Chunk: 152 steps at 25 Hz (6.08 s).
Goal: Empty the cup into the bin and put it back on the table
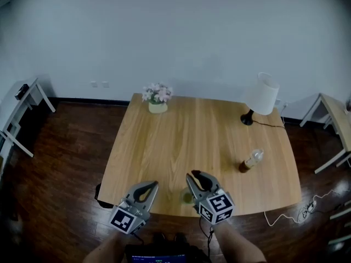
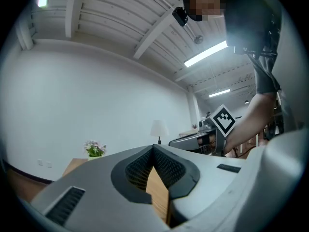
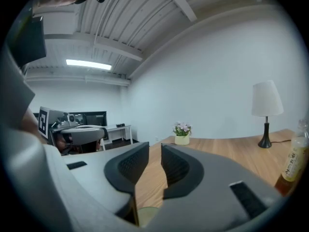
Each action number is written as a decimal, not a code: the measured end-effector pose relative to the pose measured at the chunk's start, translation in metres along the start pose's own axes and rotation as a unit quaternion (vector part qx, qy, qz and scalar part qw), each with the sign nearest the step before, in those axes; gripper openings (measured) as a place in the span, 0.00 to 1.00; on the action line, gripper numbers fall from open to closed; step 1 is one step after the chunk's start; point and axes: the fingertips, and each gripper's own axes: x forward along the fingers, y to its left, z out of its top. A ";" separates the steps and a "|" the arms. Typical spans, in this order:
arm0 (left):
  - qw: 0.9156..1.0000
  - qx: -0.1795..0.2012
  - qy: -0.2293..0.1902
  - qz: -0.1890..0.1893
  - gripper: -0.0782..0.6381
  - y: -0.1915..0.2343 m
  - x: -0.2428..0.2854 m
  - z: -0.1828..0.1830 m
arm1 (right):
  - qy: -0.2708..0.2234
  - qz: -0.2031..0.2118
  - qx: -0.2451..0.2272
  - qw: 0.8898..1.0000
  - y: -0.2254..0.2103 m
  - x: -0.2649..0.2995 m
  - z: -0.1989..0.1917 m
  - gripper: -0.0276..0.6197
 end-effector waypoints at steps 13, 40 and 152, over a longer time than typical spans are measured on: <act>0.997 -0.050 0.050 0.000 0.10 -0.002 0.004 -0.056 | 0.012 0.026 -0.011 1.000 0.000 0.005 -0.036 0.39; 0.984 -0.104 0.127 0.069 0.10 -0.010 -0.019 -0.138 | 0.137 0.053 -0.008 0.989 0.013 -0.010 -0.173 0.73; 0.937 0.073 -0.097 0.327 0.10 0.193 -0.370 0.127 | 0.075 0.296 -0.175 0.936 0.379 0.188 0.079 0.66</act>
